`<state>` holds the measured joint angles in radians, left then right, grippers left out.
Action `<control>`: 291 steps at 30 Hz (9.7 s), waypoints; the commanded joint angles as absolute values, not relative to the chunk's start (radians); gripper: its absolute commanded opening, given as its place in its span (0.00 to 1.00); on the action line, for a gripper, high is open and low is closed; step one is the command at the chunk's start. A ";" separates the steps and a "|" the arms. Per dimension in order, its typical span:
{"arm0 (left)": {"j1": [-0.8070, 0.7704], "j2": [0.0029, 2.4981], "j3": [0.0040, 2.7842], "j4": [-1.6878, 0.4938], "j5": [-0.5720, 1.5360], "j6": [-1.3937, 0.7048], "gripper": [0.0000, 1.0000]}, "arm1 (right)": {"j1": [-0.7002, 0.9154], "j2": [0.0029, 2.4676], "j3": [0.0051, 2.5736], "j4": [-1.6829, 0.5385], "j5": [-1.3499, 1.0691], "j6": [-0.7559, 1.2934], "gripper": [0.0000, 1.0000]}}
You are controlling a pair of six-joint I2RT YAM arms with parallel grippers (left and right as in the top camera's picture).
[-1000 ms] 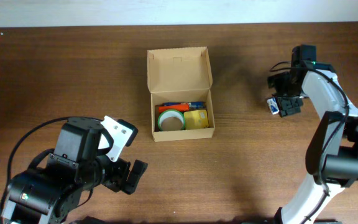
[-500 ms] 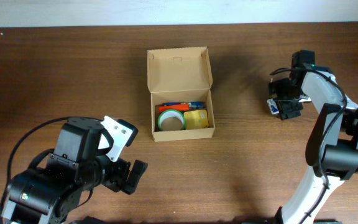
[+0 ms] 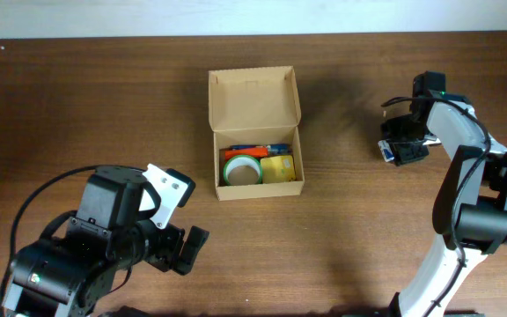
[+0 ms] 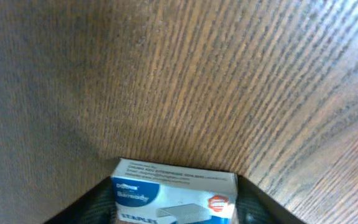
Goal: Pack container
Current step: 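Lower the right gripper and grasp the white staples box, then carry the staples box with the right gripper into the box, then open the right gripper to release the staples box inside, then raise both grippers to the far side of the box near the lid, then push the box lid forward with both grippers to close it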
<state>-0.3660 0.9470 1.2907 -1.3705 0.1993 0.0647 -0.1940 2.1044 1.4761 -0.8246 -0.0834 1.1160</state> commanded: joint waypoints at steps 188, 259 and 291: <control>-0.363 0.941 1.294 -1.272 0.187 0.084 0.99 | 0.340 1.914 2.423 -1.699 -0.141 0.126 0.57; 0.006 1.950 1.544 -0.423 0.488 -0.277 0.02 | 0.128 1.915 1.554 -0.544 -0.334 0.167 0.04; -0.065 2.286 1.741 -0.452 0.685 -0.411 0.02 | 0.087 2.291 1.728 -0.448 -0.734 0.297 0.04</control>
